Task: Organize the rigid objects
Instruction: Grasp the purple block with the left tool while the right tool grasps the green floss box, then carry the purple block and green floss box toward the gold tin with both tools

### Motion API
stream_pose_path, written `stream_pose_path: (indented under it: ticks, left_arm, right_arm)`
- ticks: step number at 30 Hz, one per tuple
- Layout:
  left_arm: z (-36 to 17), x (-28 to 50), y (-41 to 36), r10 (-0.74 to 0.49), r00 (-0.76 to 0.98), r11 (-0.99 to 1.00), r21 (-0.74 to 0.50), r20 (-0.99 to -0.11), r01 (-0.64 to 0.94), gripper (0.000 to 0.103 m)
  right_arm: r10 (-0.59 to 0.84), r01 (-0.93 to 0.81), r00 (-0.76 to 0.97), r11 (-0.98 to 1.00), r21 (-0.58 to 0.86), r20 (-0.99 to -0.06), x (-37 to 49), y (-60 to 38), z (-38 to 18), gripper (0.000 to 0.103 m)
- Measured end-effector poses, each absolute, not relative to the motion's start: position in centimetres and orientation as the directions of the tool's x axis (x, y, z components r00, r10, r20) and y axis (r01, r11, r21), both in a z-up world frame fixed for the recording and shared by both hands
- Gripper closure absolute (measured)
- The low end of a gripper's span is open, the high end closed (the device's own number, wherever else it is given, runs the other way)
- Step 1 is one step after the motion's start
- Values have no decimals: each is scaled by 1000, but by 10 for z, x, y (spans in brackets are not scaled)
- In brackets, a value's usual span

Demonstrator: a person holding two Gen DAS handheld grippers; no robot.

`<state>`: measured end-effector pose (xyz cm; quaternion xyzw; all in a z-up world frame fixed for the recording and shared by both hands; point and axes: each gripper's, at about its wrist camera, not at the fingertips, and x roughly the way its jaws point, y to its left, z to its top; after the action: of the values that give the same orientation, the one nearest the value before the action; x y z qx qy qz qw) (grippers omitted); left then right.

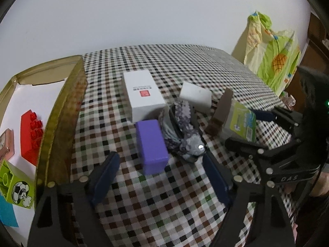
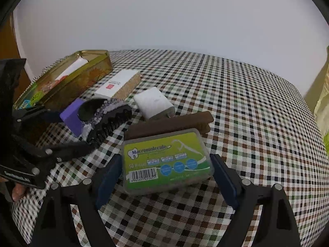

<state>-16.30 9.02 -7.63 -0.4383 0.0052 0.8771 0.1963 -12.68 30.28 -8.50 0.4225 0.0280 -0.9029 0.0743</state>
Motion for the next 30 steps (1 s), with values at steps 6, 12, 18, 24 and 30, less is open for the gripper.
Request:
stream_pose_path:
  ticks: [6,12,18,24,30]
  left_arm:
    - [-75,-166,84,324,-560,-934,-164,-763,-317,36]
    - [-74,-164,84,327,-567,-932,-160,-756,-324,65]
    - [-71,-162,79,350,-568,-927,-189,-745,-323,85]
    - [-62,-150,80,324,-619,-932,-131,-716,-337,85]
    - [-57,-138,73,313,-647,-939,-122,-696,-323,85]
  right_arm:
    - [-116,132,-636,-990,41,-763,-128,309,-84,16]
    - [-121,119,-638,-991,58,-761,-132,312,-85,18]
    - [-109,131,-655,-991,30,-748,-126,302,-82,19]
    - [-128,138,-672,-989,46,-729,-125,286,-82,19]
    - [-105,127,-699,-992,22,-707,-116,270,-79,19]
